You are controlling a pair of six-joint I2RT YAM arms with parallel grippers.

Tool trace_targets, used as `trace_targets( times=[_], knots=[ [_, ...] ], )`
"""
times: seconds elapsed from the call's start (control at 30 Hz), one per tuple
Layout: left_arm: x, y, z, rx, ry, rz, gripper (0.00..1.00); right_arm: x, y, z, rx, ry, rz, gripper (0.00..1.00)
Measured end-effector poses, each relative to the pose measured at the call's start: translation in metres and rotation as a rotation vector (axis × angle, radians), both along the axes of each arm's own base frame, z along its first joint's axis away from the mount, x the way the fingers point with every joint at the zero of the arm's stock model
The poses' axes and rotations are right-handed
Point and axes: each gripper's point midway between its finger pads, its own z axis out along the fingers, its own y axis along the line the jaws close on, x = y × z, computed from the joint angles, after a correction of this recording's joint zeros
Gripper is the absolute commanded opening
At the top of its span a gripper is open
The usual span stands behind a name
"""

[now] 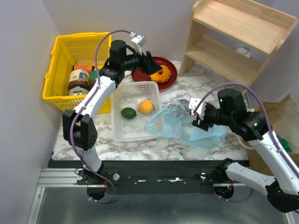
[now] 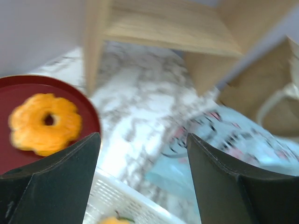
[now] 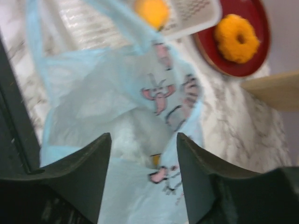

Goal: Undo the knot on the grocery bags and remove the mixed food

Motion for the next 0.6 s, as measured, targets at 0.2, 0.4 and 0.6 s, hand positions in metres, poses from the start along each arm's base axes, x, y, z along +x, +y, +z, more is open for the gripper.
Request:
trace_targets(
  times=[0.2,0.4,0.6],
  knots=[
    [-0.114,-0.045,-0.026,0.167,-0.07,-0.359,0.84,-0.047,-0.005,-0.076,-0.065,0.21,0.117,0.56],
    [-0.206,-0.075,-0.117,0.406,-0.087,-0.618,0.81,-0.052,-0.015,-0.098,-0.079,0.241,0.065,0.51],
    [-0.19,-0.04,-0.185,0.626,-0.013,-0.441,0.79,-0.035,-0.055,-0.119,-0.14,0.214,-0.181,0.52]
  ],
)
